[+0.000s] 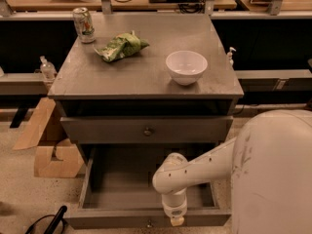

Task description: Open middle drawer

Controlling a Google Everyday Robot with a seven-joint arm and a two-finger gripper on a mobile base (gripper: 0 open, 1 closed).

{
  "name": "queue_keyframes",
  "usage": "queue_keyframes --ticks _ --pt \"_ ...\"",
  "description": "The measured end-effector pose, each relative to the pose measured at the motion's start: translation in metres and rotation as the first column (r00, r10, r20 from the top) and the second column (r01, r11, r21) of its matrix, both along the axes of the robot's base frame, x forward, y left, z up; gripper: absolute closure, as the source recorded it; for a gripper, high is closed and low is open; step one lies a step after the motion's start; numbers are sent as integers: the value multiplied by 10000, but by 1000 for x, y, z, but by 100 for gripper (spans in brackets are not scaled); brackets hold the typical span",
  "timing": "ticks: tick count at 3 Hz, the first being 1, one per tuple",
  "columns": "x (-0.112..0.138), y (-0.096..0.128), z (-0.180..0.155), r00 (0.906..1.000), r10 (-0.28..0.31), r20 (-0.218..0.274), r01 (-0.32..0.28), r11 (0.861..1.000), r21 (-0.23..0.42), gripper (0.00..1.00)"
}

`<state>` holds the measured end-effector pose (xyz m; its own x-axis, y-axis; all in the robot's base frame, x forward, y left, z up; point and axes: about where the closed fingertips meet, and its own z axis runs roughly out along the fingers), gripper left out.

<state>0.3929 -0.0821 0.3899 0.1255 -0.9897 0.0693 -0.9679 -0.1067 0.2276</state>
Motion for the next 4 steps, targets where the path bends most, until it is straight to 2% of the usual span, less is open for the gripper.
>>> queue_keyframes --ticks 1,2,3,4 --pt "-22 2 -1 9973 551 -481 -550 9985 31 100" --pt "-20 1 -1 9973 554 -483 -553 9985 31 100" --pt "-33 3 -2 9924 929 -801 -926 9957 81 100" --pt "-32 2 -1 9924 930 -802 -926 9957 81 100"
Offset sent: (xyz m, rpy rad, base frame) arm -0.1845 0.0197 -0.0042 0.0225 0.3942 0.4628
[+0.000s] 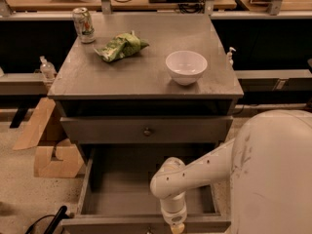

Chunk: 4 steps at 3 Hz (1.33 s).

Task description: Open middle drawer

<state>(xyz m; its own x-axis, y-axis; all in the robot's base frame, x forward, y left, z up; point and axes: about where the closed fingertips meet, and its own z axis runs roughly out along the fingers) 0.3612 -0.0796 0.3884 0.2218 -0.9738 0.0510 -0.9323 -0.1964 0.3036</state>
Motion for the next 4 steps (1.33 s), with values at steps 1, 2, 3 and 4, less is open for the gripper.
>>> queue_keyframes --ticks 1,2,3,4 --pt "0 0 0 10000 0 0 0 10000 0 97" --pt "0 0 0 10000 0 -1 0 10000 0 74" --pt "0 0 0 10000 0 -1 0 10000 -1 44" --pt "1 0 0 10000 0 -1 0 10000 0 20"
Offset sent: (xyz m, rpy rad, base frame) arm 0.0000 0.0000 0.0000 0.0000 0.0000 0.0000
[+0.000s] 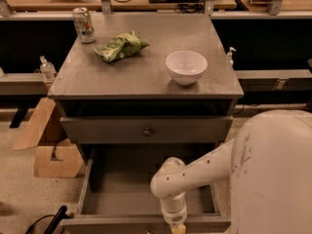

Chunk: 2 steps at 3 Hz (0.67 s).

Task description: Open middle drawer

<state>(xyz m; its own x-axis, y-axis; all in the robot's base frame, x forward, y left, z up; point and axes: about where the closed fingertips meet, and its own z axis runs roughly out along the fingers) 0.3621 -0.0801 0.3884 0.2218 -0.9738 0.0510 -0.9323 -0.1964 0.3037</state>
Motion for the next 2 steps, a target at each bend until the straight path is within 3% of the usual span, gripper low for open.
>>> queue_keyframes --ticks 1,2 --pt "0 0 0 10000 0 0 0 10000 0 0" --pt "0 0 0 10000 0 2 0 10000 -1 0"
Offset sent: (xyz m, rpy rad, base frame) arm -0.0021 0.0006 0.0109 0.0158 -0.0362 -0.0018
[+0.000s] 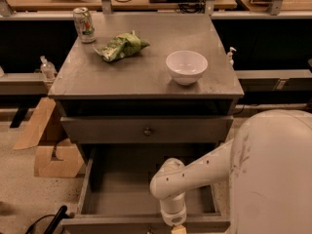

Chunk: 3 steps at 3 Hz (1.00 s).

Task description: Open middle drawer

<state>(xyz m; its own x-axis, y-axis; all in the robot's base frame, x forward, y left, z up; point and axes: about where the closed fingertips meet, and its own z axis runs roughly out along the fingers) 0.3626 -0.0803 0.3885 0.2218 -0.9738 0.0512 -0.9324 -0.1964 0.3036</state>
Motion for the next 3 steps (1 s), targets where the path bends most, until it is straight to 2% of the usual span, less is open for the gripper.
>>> queue_keyframes --ticks 1,2,3 --pt "9 -2 36 9982 1 593 28 9988 -498 19" --pt "32 -5 102 9888 37 1493 156 9917 -1278 42" --pt "53 -12 145 9705 -74 2409 450 9875 -1510 66"
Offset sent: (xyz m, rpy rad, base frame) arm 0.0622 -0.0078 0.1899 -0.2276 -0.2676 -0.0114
